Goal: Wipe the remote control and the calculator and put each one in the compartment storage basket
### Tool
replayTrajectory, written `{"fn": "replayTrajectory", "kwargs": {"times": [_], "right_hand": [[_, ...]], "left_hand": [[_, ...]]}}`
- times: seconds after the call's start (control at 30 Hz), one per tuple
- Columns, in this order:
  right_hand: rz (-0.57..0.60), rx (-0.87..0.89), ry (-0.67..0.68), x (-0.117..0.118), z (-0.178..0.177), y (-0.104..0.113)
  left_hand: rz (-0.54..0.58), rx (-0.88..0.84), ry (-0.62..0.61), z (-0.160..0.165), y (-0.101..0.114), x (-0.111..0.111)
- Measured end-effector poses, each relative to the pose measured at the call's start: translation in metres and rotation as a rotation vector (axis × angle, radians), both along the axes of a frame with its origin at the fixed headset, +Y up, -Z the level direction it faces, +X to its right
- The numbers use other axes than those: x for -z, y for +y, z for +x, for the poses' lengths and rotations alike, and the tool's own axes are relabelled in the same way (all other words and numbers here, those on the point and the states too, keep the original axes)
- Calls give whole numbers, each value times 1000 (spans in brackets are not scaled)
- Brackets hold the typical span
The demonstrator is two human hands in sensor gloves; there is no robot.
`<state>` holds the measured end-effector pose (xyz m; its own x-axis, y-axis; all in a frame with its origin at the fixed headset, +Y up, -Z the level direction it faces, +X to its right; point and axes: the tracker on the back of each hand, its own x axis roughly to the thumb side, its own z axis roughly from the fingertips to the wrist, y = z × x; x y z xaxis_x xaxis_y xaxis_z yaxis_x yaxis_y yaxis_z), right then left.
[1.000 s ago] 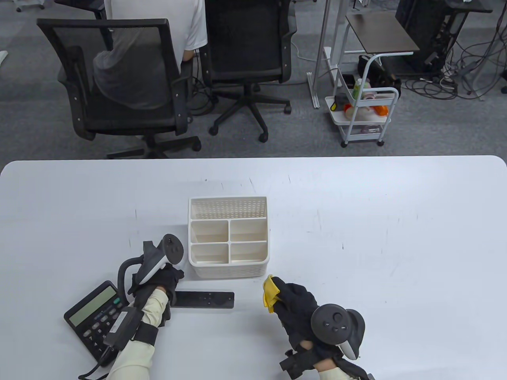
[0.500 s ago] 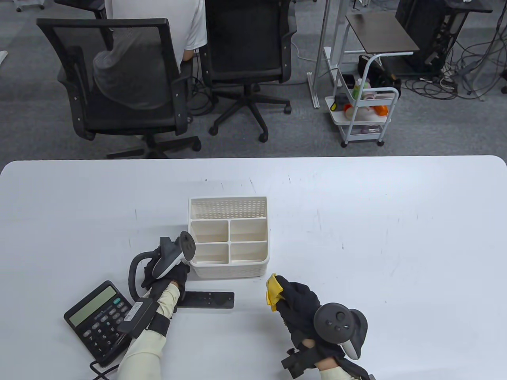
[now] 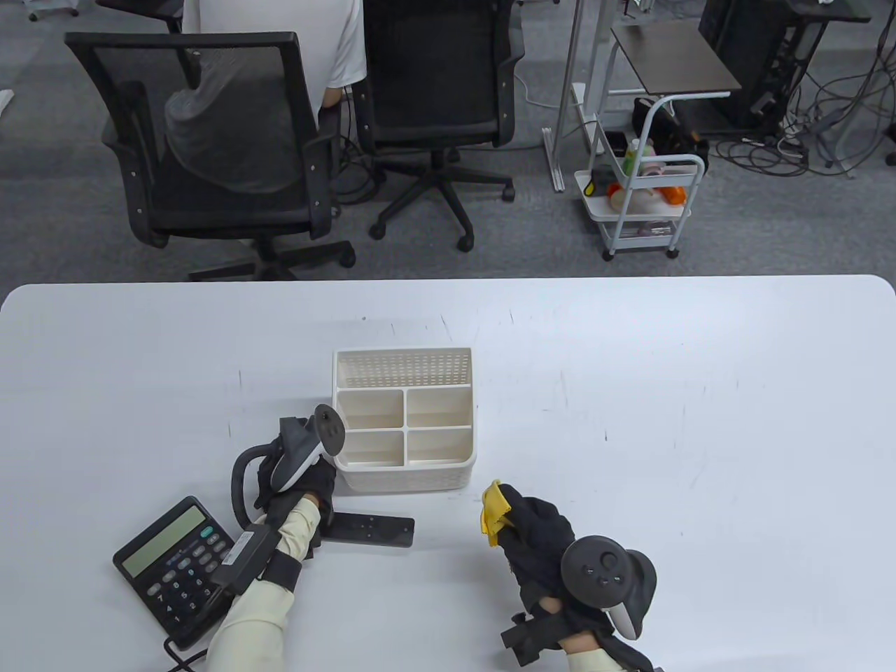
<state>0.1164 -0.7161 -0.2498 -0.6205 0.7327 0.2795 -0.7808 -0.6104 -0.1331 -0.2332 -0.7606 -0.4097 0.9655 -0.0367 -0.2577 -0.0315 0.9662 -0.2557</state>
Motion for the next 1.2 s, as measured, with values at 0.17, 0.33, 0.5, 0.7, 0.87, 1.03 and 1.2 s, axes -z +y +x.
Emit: {"fn": "replayTrajectory", "kwargs": {"times": [0.17,0.33,0.5,0.7,0.87,1.03,1.2], "right_hand": [[-8,11,-5,1,1,-1],[-3,16,18,-1,-3,0],[-2,8,29,-1,-6,0],[-3,17,11,-1,-3,0],[-9,23,3,0,-1,-1],[-16,39,11,0,-3,-1],[-14,42,13,0,-3,-1]], "left_hand": [[-62,-46,36,-6,-2,4],[-106,-182,65,-18,-7,6],[-137,-163,35,-20,-8,8],[-139,-166,23,-18,-10,7],[-126,-159,17,-17,-9,5],[-86,-130,-28,-14,-7,2],[-42,-152,-37,-19,1,-4]]}}
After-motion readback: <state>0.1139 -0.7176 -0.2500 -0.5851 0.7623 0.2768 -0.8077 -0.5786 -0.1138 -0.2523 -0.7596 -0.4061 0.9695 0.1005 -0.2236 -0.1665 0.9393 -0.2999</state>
